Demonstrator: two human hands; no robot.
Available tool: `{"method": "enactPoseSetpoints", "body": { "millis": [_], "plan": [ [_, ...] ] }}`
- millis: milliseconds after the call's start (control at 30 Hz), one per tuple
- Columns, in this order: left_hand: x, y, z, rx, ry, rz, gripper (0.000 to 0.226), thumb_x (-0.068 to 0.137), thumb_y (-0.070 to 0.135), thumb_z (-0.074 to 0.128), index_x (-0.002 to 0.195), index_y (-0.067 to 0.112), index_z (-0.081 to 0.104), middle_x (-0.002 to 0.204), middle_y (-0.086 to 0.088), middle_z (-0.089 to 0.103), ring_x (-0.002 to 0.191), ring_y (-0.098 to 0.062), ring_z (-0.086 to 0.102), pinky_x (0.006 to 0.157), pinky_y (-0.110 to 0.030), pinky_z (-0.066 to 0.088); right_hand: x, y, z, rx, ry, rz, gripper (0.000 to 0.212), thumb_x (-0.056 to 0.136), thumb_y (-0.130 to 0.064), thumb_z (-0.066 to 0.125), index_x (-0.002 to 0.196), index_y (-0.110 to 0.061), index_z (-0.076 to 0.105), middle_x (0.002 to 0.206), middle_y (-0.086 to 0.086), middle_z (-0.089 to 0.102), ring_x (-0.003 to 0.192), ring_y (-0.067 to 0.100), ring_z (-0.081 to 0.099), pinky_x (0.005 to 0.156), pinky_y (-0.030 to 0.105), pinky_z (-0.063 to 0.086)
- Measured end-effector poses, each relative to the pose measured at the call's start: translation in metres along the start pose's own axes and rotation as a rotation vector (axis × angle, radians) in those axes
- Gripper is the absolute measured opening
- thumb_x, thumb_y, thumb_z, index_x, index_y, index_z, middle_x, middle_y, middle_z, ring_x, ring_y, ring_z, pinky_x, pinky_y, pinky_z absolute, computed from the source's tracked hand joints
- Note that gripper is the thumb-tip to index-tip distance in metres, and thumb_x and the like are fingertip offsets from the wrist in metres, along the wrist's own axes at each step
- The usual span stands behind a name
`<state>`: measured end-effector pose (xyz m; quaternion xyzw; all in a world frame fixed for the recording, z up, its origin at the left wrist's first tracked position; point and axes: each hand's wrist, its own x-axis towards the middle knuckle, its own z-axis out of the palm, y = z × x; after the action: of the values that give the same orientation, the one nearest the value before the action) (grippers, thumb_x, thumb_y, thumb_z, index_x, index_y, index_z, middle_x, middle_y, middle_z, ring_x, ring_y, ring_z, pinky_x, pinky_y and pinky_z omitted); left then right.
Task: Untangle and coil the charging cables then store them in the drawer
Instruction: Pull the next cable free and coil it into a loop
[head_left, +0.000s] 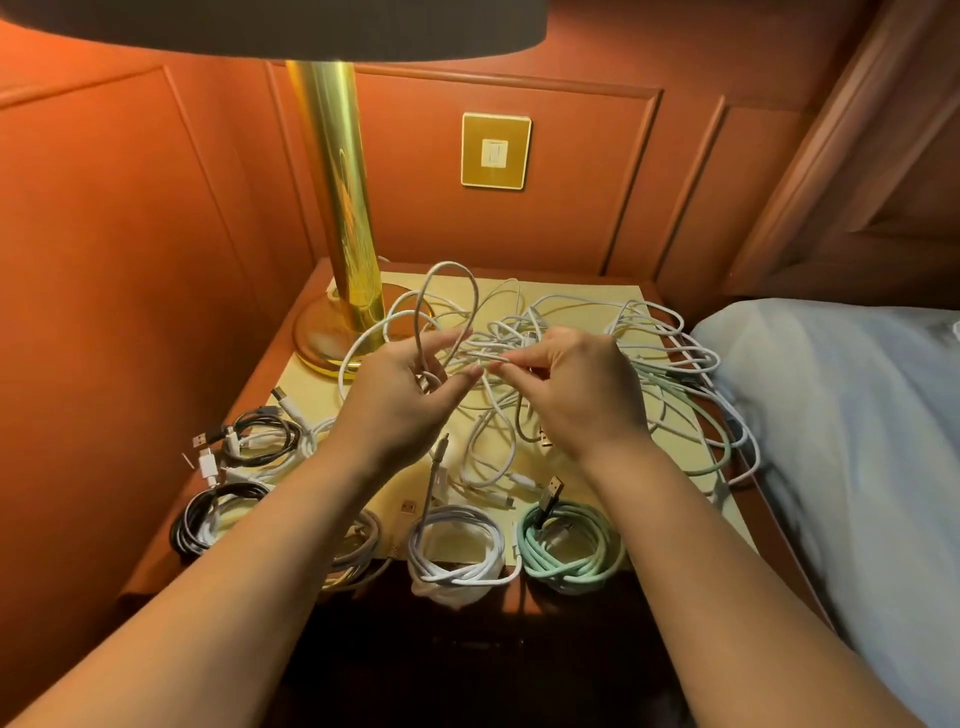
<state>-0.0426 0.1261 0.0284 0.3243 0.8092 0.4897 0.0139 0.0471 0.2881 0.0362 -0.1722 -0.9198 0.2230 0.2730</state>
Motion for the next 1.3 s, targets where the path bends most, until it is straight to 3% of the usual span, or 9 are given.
{"method": "enactPoseSetpoints", "body": {
  "millis": [167, 267, 367, 467, 633, 767, 933, 1167, 1300],
  "plan": [
    [-0.003, 0.000, 0.006, 0.042, 0.053, 0.004, 0.015, 0.094, 0.040, 0.071, 0.092, 0.025, 0.076, 0.069, 0.009, 0.062, 0.061, -0.006, 0.053, 0.053, -0.016, 0.035, -0.002, 0.000, 0.002, -0.016, -0.042, 0.016, 0.021, 0.091, -0.049, 0.076, 0.104, -0.033, 0.082, 0.087, -0.009, 0.070, 0.079, 0.016, 0.063, 0.061, 0.029, 0.047],
    [-0.001, 0.004, 0.002, -0.110, 0.075, 0.015, 0.015, 0.096, 0.032, 0.070, 0.089, 0.019, 0.074, 0.073, 0.006, 0.065, 0.064, -0.005, 0.058, 0.059, -0.020, 0.043, -0.002, 0.001, 0.000, -0.041, -0.009, 0.051, 0.023, 0.091, -0.052, 0.075, 0.102, -0.033, 0.083, 0.093, -0.007, 0.077, 0.084, 0.017, 0.068, 0.065, 0.030, 0.053],
    [0.003, 0.011, -0.008, -0.361, 0.154, -0.091, 0.016, 0.098, 0.026, 0.068, 0.096, 0.011, 0.073, 0.086, -0.003, 0.074, 0.082, -0.015, 0.070, 0.072, -0.027, 0.057, 0.000, 0.005, -0.004, -0.069, -0.013, 0.111, 0.022, 0.093, -0.050, 0.074, 0.102, -0.031, 0.083, 0.095, -0.007, 0.078, 0.082, 0.015, 0.066, 0.063, 0.026, 0.045],
    [0.011, 0.013, -0.022, -0.593, 0.306, -0.258, 0.011, 0.099, 0.026, 0.067, 0.093, 0.018, 0.071, 0.066, 0.010, 0.062, 0.057, -0.006, 0.056, 0.055, -0.025, 0.048, -0.001, 0.008, -0.007, -0.099, -0.021, 0.165, 0.023, 0.093, -0.052, 0.073, 0.100, -0.033, 0.083, 0.092, -0.009, 0.078, 0.075, 0.013, 0.060, 0.057, 0.022, 0.038],
    [0.020, 0.007, -0.034, -0.899, 0.499, -0.484, 0.012, 0.100, 0.031, 0.065, 0.103, 0.021, 0.069, 0.067, 0.011, 0.048, 0.044, 0.000, 0.042, 0.038, -0.018, 0.030, -0.001, 0.004, -0.003, -0.105, -0.021, 0.180, 0.025, 0.093, -0.054, 0.072, 0.097, -0.032, 0.083, 0.090, -0.009, 0.077, 0.072, 0.012, 0.058, 0.054, 0.018, 0.032],
    [0.013, 0.004, -0.020, -0.690, 0.374, -0.410, 0.017, 0.098, 0.034, 0.067, 0.099, 0.018, 0.072, 0.060, 0.013, 0.050, 0.052, -0.004, 0.040, 0.046, -0.019, 0.033, -0.002, 0.001, -0.003, -0.071, 0.009, 0.145, 0.026, 0.094, -0.052, 0.071, 0.100, -0.030, 0.083, 0.093, -0.007, 0.078, 0.073, 0.011, 0.056, 0.056, 0.019, 0.034],
    [0.002, 0.012, 0.005, -0.550, 0.199, -0.261, 0.024, 0.093, 0.028, 0.074, 0.099, 0.004, 0.077, 0.059, 0.015, 0.066, 0.055, 0.006, 0.056, 0.056, -0.009, 0.043, -0.002, -0.003, -0.004, -0.089, 0.061, 0.078, 0.031, 0.094, -0.053, 0.071, 0.107, -0.027, 0.082, 0.100, -0.003, 0.079, 0.085, 0.018, 0.069, 0.065, 0.025, 0.042],
    [-0.007, 0.017, 0.014, -0.422, 0.056, -0.118, 0.015, 0.089, 0.021, 0.078, 0.099, 0.009, 0.081, 0.087, 0.007, 0.079, 0.084, -0.002, 0.073, 0.072, -0.014, 0.054, -0.008, -0.011, 0.002, -0.123, 0.057, -0.036, 0.023, 0.095, -0.043, 0.072, 0.108, -0.027, 0.082, 0.098, -0.003, 0.075, 0.085, 0.020, 0.069, 0.063, 0.026, 0.041],
    [-0.008, 0.019, 0.014, -0.423, 0.109, -0.127, 0.015, 0.087, 0.019, 0.081, 0.097, 0.007, 0.081, 0.090, 0.006, 0.080, 0.088, -0.005, 0.075, 0.074, -0.016, 0.056, -0.009, -0.012, 0.002, -0.103, 0.015, -0.082, 0.021, 0.095, -0.042, 0.072, 0.107, -0.027, 0.081, 0.090, -0.004, 0.070, 0.079, 0.019, 0.064, 0.060, 0.026, 0.041]
  ]
}}
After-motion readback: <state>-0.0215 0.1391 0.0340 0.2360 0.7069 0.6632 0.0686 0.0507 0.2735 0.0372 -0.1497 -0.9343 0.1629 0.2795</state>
